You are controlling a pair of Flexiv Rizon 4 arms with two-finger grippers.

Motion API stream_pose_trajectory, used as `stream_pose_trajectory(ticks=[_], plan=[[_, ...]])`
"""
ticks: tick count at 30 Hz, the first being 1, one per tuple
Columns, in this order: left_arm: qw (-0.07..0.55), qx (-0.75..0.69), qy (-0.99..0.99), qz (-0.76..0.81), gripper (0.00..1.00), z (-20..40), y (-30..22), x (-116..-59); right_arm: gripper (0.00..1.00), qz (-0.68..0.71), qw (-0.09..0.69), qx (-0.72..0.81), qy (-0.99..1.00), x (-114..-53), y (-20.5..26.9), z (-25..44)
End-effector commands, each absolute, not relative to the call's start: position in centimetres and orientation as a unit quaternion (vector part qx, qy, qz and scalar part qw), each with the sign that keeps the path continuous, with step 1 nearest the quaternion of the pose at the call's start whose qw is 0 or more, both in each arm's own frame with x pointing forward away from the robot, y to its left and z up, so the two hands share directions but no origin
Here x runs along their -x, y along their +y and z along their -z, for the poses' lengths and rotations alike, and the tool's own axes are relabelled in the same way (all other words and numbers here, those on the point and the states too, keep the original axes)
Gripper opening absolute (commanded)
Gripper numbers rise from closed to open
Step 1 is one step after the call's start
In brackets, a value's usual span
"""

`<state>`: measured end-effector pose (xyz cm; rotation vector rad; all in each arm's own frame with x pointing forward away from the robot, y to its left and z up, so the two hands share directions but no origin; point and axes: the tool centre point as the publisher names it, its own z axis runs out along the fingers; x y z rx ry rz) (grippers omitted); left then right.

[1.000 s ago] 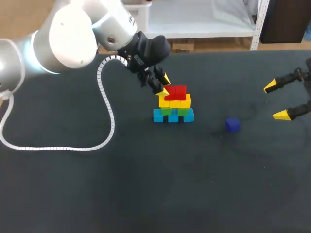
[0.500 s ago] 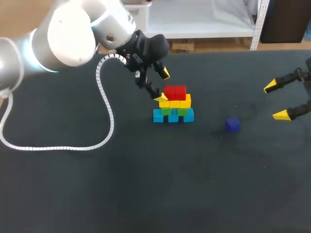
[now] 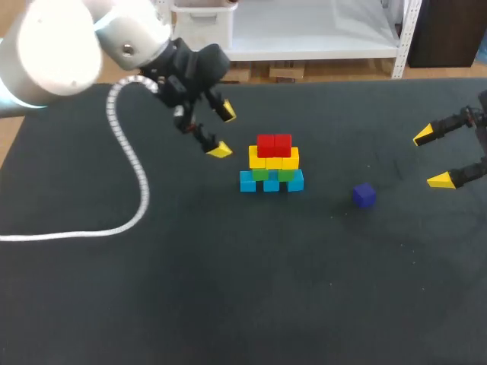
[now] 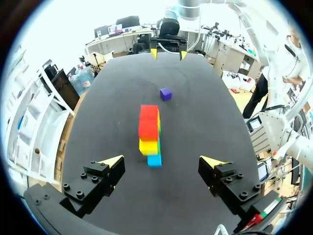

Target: Place the blue cubes, place green cubes on the blue cubes, place the yellow cubes on the green cubes, then place the red cubes on the yellow cubes, and place purple cube on the red cubes.

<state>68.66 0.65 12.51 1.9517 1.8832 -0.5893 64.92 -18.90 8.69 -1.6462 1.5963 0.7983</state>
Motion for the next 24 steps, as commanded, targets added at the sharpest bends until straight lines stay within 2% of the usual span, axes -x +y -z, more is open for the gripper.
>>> stream_pose_trajectory(ticks=[1,15,24], plan=[[0.204,-0.681,0.676,0.196,1.0,-13.7,4.4,-64.9,1.0,-0.308,0.35,0.635,0.616,-64.9,-18.9,-8.7],[0.228,-0.682,0.655,0.233,1.0,-14.6,10.4,-62.8,1.0,-0.308,0.35,0.635,0.616,-64.9,-18.9,-8.7],[0.214,-0.708,0.627,0.244,1.0,-15.0,12.1,-62.3,1.0,-0.308,0.35,0.635,0.616,-64.9,-18.9,-8.7]])
